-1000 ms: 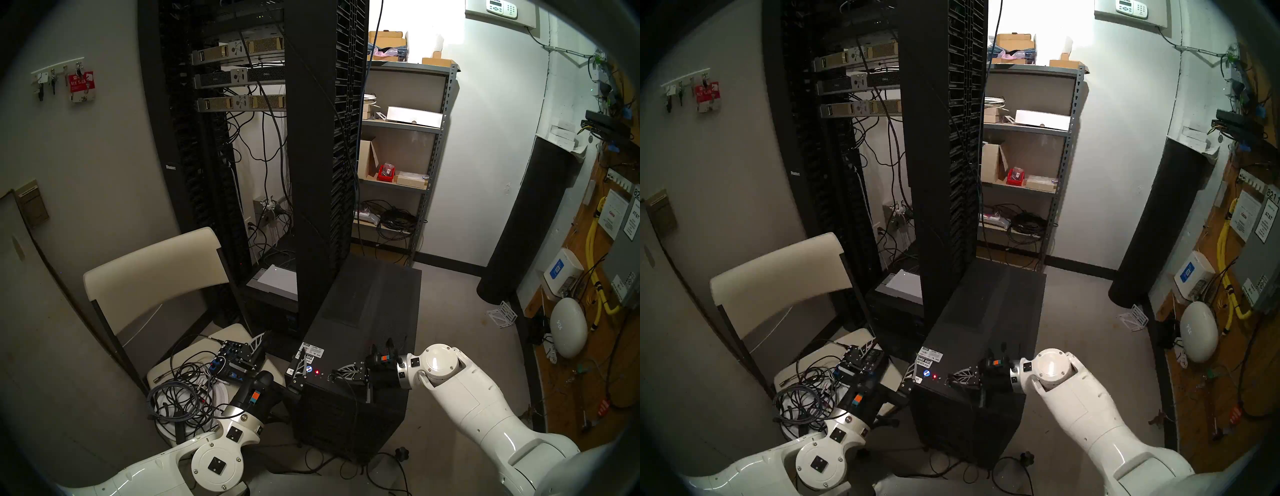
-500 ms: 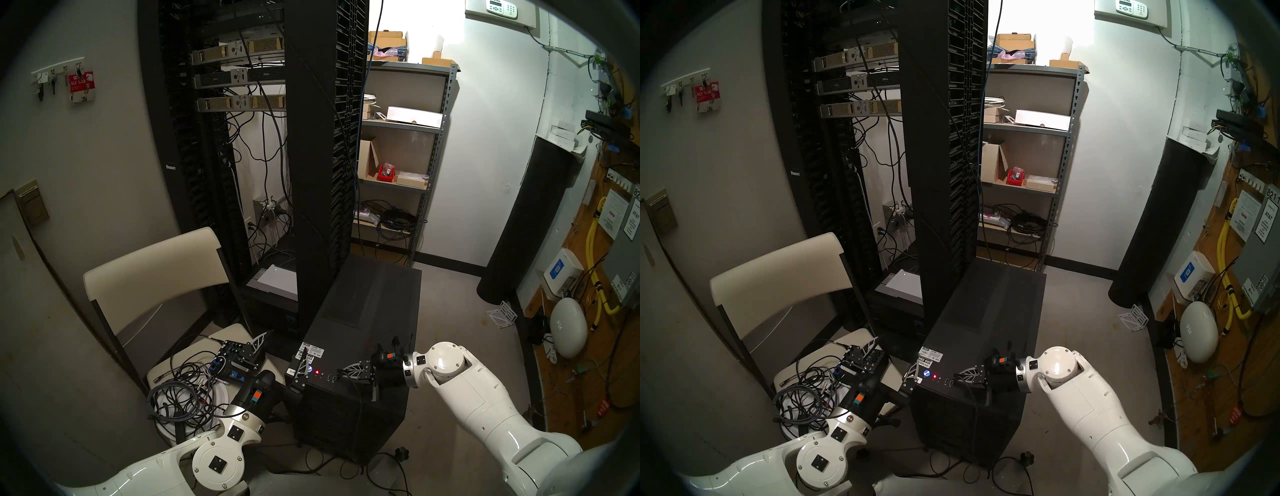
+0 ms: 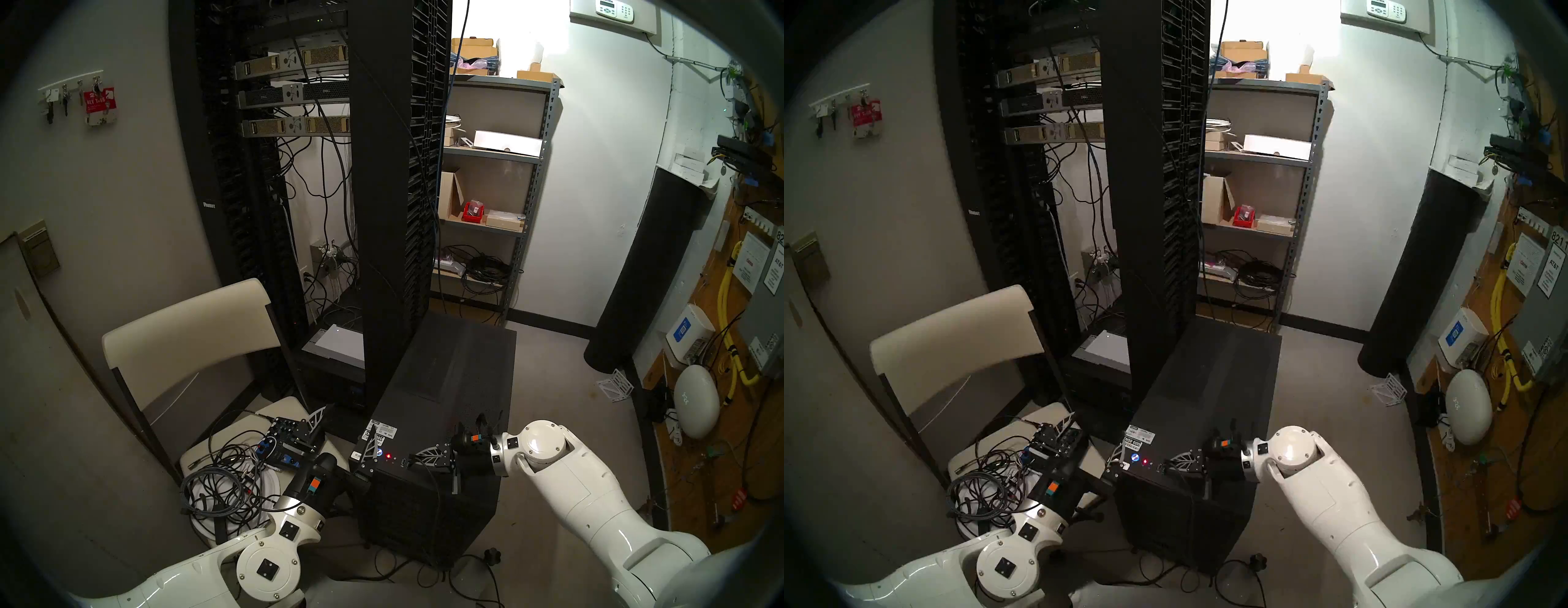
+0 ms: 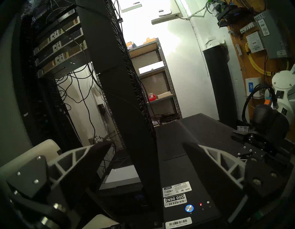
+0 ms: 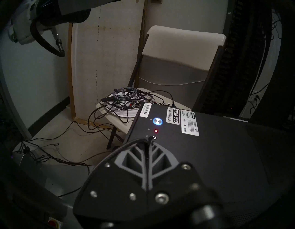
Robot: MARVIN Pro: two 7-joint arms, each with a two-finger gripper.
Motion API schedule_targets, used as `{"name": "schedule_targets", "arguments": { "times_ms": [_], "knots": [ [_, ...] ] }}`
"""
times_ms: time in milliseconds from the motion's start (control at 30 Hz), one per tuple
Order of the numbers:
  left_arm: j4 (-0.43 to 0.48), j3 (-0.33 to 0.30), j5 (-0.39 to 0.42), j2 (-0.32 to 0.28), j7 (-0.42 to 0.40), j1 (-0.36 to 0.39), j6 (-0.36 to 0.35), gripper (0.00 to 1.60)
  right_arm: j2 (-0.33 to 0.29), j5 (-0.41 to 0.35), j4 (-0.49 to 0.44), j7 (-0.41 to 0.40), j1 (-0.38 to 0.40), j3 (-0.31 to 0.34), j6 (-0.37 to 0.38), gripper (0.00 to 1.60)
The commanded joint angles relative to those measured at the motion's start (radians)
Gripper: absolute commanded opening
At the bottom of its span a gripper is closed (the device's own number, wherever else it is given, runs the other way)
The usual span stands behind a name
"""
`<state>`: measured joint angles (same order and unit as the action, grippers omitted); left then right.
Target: Insert the cable into the workstation's USB slot
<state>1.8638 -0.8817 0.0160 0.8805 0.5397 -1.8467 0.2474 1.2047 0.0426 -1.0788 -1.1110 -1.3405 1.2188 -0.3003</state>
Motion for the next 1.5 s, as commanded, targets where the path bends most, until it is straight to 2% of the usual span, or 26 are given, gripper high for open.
{"name": "schedule_targets", "arguments": {
  "times_ms": [0,533,933,1467],
  "knots": [
    [0.015,0.002,0.000,0.000,-0.001,-0.002,0.005,1.60,0.004,0.002,-0.006,0.003,0.018,0.002,-0.009,0.00],
    [0.012,0.005,-0.002,-0.001,0.003,0.000,0.004,1.60,0.018,0.011,0.023,0.008,0.031,0.006,-0.019,0.00],
    [0.017,0.004,0.001,-0.006,0.001,0.001,0.004,1.60,0.012,0.020,0.016,-0.017,0.028,-0.005,0.007,0.00],
    [0.005,0.009,-0.001,0.005,-0.007,0.010,0.006,1.60,0.010,0.021,0.032,-0.010,0.038,0.008,-0.014,0.00]
  ]
}}
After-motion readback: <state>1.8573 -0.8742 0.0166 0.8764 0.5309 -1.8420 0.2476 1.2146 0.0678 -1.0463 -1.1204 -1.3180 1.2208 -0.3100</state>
